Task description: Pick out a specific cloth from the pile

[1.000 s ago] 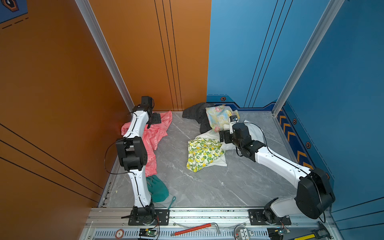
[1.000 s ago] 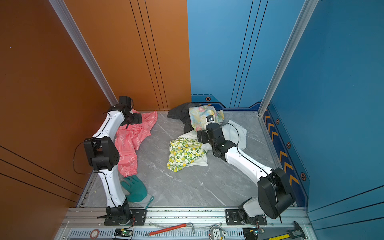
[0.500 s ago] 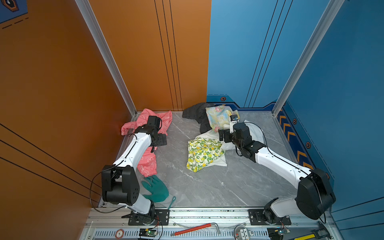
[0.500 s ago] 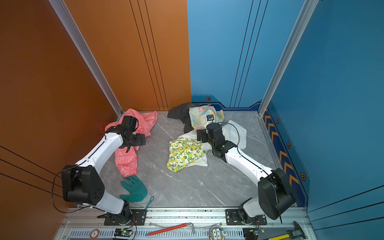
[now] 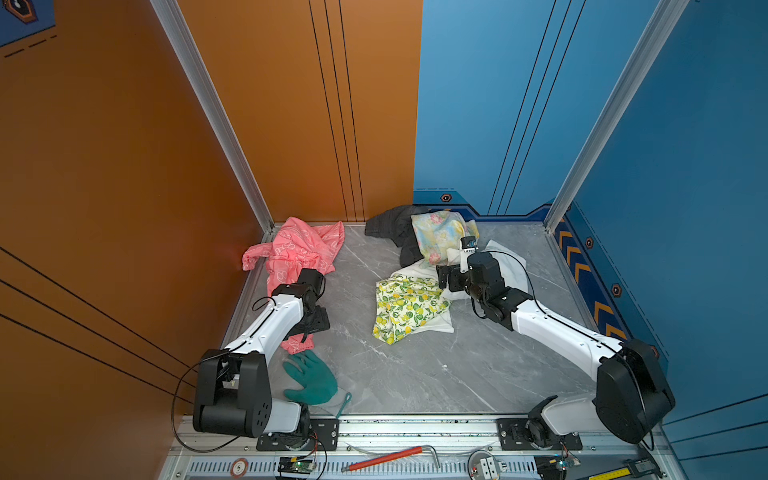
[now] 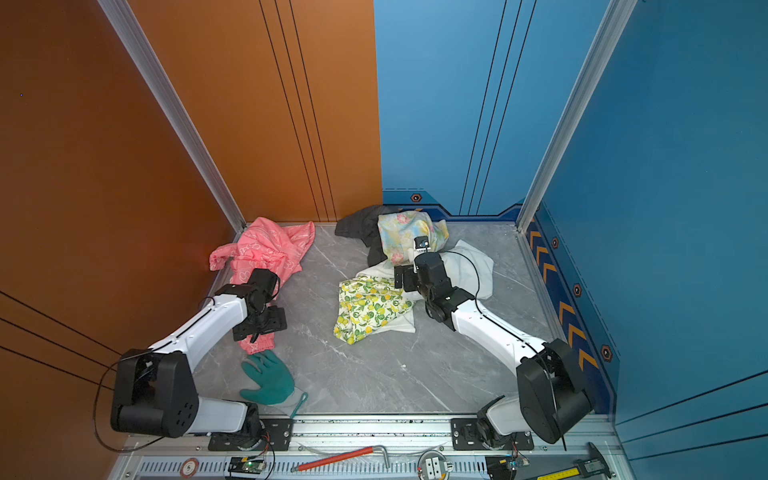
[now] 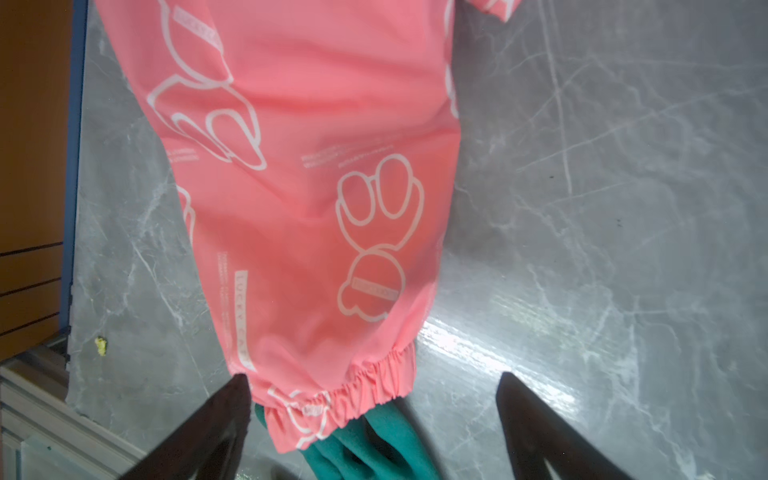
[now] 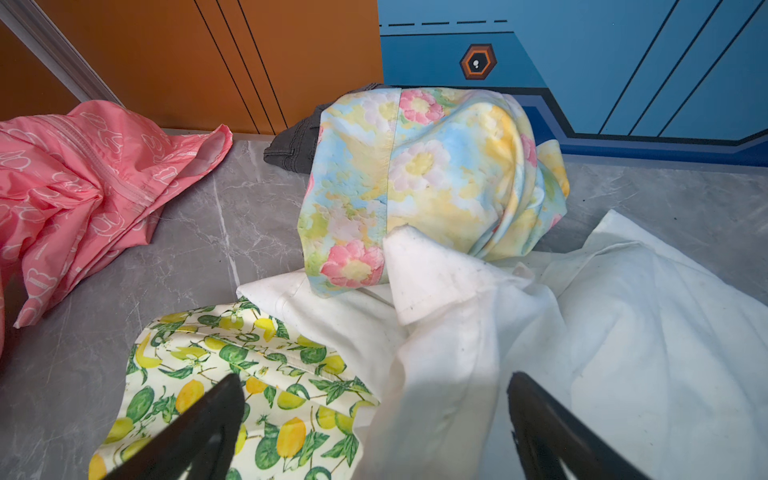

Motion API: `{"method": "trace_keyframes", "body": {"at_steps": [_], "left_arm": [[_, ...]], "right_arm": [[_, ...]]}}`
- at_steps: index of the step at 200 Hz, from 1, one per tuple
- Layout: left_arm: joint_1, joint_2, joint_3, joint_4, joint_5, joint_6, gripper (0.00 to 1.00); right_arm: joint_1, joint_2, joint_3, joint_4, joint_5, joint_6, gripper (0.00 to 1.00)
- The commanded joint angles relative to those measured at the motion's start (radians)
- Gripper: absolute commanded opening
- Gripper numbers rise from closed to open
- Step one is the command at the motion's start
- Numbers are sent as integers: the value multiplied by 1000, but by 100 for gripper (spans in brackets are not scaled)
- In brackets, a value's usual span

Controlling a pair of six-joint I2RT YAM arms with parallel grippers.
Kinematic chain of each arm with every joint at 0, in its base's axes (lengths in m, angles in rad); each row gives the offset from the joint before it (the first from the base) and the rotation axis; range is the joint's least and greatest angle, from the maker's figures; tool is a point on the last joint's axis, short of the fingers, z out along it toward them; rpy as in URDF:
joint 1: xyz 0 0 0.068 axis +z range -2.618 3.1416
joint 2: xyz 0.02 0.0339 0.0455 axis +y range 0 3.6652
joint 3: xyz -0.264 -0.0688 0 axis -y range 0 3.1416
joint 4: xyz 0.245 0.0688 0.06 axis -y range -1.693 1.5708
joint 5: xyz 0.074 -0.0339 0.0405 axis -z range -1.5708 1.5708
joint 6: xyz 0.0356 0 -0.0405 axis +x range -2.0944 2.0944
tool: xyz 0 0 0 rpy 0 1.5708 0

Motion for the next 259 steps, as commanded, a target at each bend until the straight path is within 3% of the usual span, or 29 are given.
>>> {"method": "trace_keyframes", "body": {"at_steps": [1, 29, 47, 78, 138, 166, 202, 227, 259], "left_arm": [[26, 33, 2, 16, 6, -8, 92], [46, 119, 15, 25, 27, 5, 87], [52, 166, 22, 30, 40, 5, 70], [52, 168, 50, 33, -1, 13, 0], [39, -8, 270, -26, -154, 117, 0], [32, 15, 438, 23, -192, 170, 0], [55, 296, 690, 180, -201, 239, 0], [76, 593, 923, 157, -208, 249, 0], [126, 837, 1065, 103, -127, 187, 0]], "right_arm": [[6, -26, -17, 24, -5, 19, 100], [6, -28, -30, 36, 2, 21, 100], [5, -30, -42, 51, 9, 27, 100], [2, -30, -56, 70, 14, 33, 100], [-13, -21, -25, 27, 16, 0, 100], [-17, -9, 3, -4, 18, -6, 100], [-10, -6, 34, -43, 28, -8, 99], [-2, -24, 46, -78, 49, -20, 99], [-6, -68, 35, -116, 69, -34, 100]]}}
